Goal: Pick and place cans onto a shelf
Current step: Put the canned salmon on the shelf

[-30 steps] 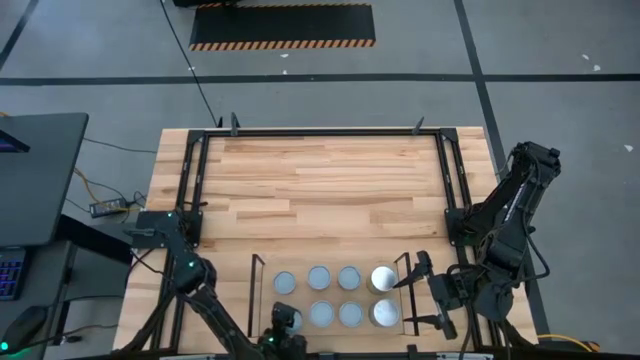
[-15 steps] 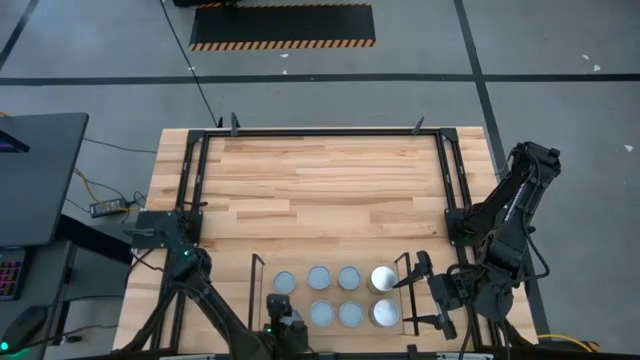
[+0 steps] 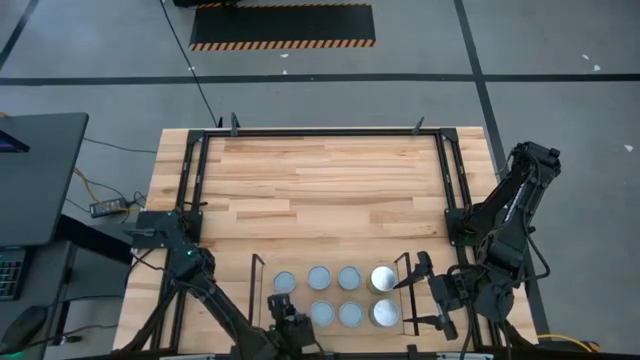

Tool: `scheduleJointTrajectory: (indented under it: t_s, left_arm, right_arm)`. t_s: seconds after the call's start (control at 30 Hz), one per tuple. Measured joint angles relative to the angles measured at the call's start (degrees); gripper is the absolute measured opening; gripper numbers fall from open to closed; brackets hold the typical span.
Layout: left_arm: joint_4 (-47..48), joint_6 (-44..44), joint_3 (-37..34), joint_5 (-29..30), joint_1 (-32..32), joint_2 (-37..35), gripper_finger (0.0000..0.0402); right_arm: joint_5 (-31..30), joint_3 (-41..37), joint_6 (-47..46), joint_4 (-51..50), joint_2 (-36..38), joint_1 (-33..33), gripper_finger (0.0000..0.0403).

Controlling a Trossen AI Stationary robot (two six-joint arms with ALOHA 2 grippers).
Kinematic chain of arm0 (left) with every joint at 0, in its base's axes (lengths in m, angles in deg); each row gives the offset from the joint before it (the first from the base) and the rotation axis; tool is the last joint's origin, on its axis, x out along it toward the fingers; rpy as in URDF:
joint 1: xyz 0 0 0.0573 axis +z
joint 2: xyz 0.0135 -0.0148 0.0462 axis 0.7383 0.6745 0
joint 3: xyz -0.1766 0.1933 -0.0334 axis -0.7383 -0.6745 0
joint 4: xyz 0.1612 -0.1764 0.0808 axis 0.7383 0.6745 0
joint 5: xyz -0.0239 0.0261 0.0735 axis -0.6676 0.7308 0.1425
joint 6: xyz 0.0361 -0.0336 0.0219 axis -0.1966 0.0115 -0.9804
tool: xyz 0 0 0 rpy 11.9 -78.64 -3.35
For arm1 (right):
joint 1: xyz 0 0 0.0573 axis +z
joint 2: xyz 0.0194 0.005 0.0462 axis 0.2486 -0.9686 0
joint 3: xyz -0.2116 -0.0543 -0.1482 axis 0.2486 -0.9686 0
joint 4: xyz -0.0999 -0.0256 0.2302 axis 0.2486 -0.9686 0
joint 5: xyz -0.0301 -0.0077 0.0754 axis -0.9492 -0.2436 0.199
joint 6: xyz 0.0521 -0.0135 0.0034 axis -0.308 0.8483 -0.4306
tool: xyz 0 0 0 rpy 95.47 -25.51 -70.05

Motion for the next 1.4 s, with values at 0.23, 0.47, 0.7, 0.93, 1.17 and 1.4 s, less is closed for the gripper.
scheduleJointTrajectory:
  t_s: [0.23,0.47,0.7,0.93,1.17,1.4]
  left_arm:
    - [-0.92,1.72,0.02,0.25,-1.68,0.00,0.0261]
    - [-1.89,3.10,-1.41,2.74,-0.64,0.41,0.0260]
    - [-0.62,2.69,-2.89,-1.21,-0.79,0.70,0.0260]
    - [4.70,2.09,-2.89,-7.74,-1.03,0.24,0.0254]
    - [1.04,4.92,-2.89,-9.16,-0.04,-0.08,0.0232]
    - [-1.19,9.27,-2.82,-11.54,2.34,-0.55,0.0209]
  right_arm:
    - [-0.02,0.00,-0.01,0.00,0.00,0.18,0.0348]
    - [-0.01,0.00,-0.03,0.01,0.00,0.23,0.0348]
    - [0.00,0.00,-0.55,0.06,0.00,0.74,0.0348]
    - [0.00,0.00,-0.17,-0.09,0.00,0.74,0.0348]
    - [0.47,0.00,-0.13,-0.15,0.00,0.74,0.0348]
    - [1.00,0.00,-0.57,-0.25,0.00,0.74,0.0348]
